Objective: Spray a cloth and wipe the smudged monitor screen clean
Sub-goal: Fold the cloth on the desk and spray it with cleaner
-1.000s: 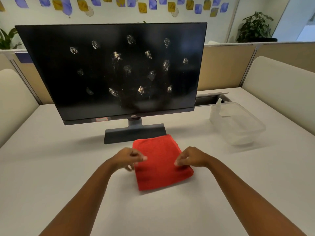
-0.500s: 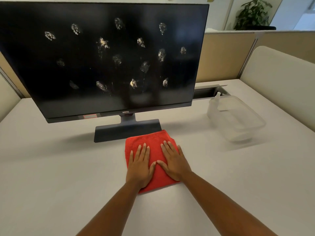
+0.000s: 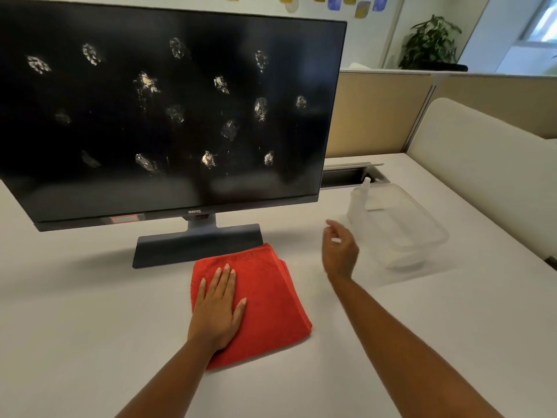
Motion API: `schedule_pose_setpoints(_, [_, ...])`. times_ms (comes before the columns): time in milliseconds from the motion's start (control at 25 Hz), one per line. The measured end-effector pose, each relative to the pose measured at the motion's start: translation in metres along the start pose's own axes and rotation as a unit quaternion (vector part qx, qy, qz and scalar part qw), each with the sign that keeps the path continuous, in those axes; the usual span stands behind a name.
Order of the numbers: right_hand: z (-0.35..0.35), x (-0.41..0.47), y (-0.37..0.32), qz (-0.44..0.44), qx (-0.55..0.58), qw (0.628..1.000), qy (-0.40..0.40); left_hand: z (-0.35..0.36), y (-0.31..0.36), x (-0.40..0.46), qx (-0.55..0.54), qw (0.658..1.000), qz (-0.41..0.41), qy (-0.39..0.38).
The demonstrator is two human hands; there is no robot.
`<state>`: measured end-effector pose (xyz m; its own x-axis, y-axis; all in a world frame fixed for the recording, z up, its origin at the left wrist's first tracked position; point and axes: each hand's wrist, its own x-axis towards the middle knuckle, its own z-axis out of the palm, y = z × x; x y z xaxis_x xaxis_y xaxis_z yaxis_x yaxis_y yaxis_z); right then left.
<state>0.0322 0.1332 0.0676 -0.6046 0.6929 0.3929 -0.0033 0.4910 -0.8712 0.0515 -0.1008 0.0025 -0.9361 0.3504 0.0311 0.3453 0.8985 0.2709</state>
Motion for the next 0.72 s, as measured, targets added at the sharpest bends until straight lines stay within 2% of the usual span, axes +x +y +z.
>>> schedule_pose_setpoints(80, [-0.008, 0.041, 0.004, 0.022, -0.012, 0.997, 0.068, 0.002, 0.000, -0.001, 0.007, 1.000, -0.004, -0.001])
schedule_pose_setpoints(200, [-0.016, 0.096, 0.012, 0.031, -0.056, 0.994, 0.091, 0.003, 0.000, 0.000, 0.007, 1.000, -0.010, 0.003])
schedule_pose_setpoints(280, [-0.016, 0.129, 0.016, 0.058, -0.102, 0.992, 0.052, 0.004, 0.000, 0.001, 0.012, 1.000, -0.009, 0.011])
schedule_pose_setpoints(400, [-0.010, 0.160, 0.019, 0.104, -0.165, 0.979, -0.062, 0.004, 0.000, 0.001, 0.001, 1.000, -0.014, 0.014])
schedule_pose_setpoints(520, [0.000, 0.172, 0.024, 0.040, -0.254, 0.959, -0.119, 0.004, 0.000, 0.001, -0.004, 1.000, -0.013, 0.021])
schedule_pose_setpoints(600, [0.004, 0.174, 0.027, 0.025, -0.288, 0.951, -0.108, 0.005, 0.000, 0.000, -0.004, 1.000, -0.011, 0.022])
schedule_pose_setpoints(720, [0.005, 0.173, 0.023, 0.088, -0.286, 0.954, -0.037, 0.006, -0.001, 0.001, 0.004, 1.000, -0.009, 0.025])
